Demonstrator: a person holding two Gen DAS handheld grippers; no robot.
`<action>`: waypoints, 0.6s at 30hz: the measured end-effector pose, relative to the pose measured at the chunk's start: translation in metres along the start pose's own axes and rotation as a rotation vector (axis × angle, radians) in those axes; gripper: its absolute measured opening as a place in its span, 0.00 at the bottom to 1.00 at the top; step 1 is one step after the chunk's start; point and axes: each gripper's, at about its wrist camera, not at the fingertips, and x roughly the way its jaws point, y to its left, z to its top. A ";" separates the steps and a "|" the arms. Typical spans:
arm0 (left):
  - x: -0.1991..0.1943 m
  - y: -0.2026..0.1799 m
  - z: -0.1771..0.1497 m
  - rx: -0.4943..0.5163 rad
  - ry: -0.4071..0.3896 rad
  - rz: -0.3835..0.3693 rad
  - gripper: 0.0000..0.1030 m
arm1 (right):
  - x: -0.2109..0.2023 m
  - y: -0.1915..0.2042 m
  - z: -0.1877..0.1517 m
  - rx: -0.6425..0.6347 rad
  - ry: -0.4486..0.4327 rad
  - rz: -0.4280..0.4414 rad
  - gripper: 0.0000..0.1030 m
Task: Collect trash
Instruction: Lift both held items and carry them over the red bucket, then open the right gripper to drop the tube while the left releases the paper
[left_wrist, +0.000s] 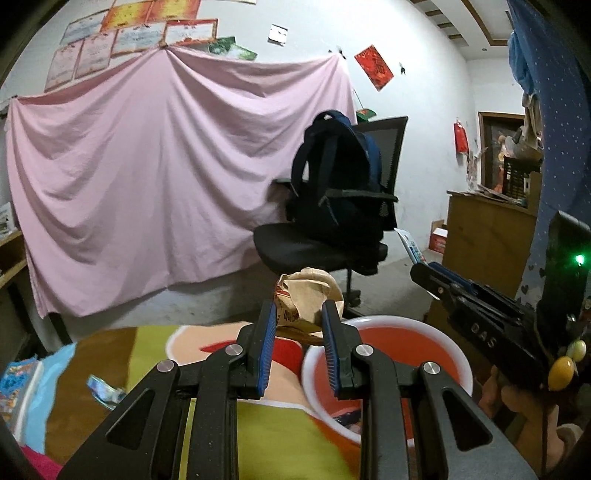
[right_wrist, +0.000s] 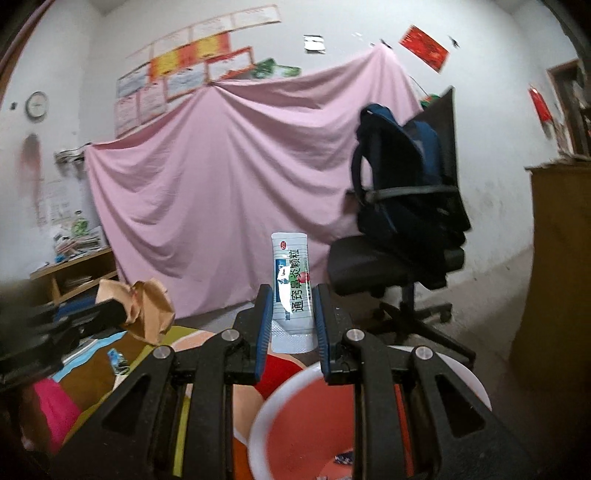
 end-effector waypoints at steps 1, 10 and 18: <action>0.004 -0.003 -0.001 -0.001 0.010 -0.005 0.20 | 0.001 -0.004 0.000 0.008 0.006 -0.006 0.49; 0.032 -0.020 -0.005 -0.014 0.073 -0.036 0.20 | 0.006 -0.025 -0.003 0.059 0.060 -0.044 0.50; 0.050 -0.021 -0.011 -0.029 0.128 -0.061 0.20 | 0.014 -0.029 -0.007 0.061 0.102 -0.063 0.50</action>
